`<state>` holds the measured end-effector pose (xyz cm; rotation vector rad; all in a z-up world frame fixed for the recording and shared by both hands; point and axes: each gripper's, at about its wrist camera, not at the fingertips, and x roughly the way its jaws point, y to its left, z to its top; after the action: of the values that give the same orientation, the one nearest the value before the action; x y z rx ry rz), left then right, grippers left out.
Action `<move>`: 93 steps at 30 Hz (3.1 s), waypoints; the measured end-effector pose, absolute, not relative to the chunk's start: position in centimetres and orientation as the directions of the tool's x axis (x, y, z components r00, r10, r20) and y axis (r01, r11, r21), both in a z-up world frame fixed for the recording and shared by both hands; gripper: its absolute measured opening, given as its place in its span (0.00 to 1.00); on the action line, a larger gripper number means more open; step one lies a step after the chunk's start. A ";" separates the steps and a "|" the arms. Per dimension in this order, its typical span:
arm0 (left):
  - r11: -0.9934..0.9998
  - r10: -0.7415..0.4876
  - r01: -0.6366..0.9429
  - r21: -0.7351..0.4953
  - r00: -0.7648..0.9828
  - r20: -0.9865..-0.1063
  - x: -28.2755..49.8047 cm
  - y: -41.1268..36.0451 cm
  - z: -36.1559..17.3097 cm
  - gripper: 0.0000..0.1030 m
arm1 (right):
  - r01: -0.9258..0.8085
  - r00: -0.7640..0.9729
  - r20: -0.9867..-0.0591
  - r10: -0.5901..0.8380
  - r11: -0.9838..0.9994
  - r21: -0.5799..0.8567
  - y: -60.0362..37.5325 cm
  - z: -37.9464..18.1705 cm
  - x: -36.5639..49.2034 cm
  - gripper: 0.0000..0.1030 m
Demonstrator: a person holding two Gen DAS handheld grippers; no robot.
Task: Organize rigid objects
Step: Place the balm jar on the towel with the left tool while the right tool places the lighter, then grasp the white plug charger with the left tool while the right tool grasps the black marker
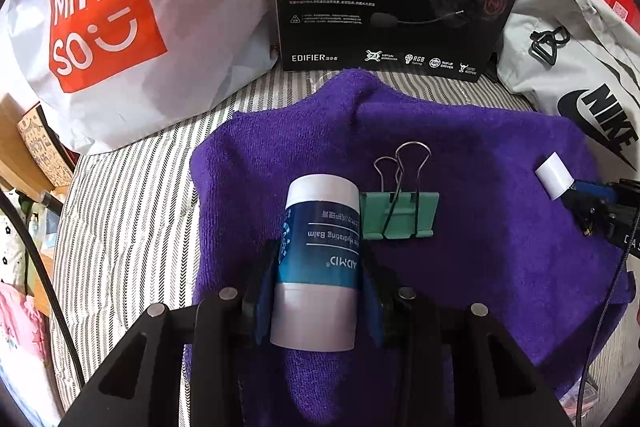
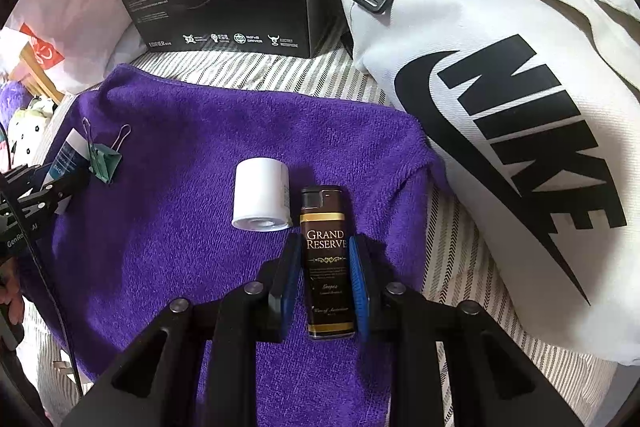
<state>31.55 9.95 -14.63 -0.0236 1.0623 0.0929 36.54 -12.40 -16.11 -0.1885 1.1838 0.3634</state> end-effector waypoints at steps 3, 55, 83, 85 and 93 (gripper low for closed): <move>0.996 0.067 -0.085 0.029 0.477 -0.876 31.3 9.8 -14.6 0.36 | -0.390 0.329 -0.926 0.187 0.920 0.047 -12.3 -16.1 36.4 0.25; 0.995 0.005 -0.096 -0.041 0.438 -0.899 15.9 2.5 -14.7 0.52 | -0.298 0.287 -0.902 0.323 0.925 0.237 -22.4 -14.2 14.7 0.56; 0.998 -0.048 -0.014 -0.061 0.444 -0.895 16.4 3.1 -14.7 0.26 | -0.680 0.214 -0.936 0.280 0.731 0.063 -14.5 -15.2 18.0 0.30; 0.997 -0.063 -0.019 -0.079 0.447 -0.892 16.4 3.4 -14.6 0.26 | -0.703 0.217 -0.939 0.266 0.710 0.039 -14.3 -15.2 17.8 0.30; 0.998 -0.041 -0.016 -0.054 0.454 -0.890 16.1 3.0 -14.6 0.26 | -0.682 0.230 -0.940 0.252 0.731 0.029 -14.3 -15.8 17.5 0.21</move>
<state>16.06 2.98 -14.61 -0.0572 1.0991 -0.0157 17.49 -14.27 -15.82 -0.4344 1.1736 0.6703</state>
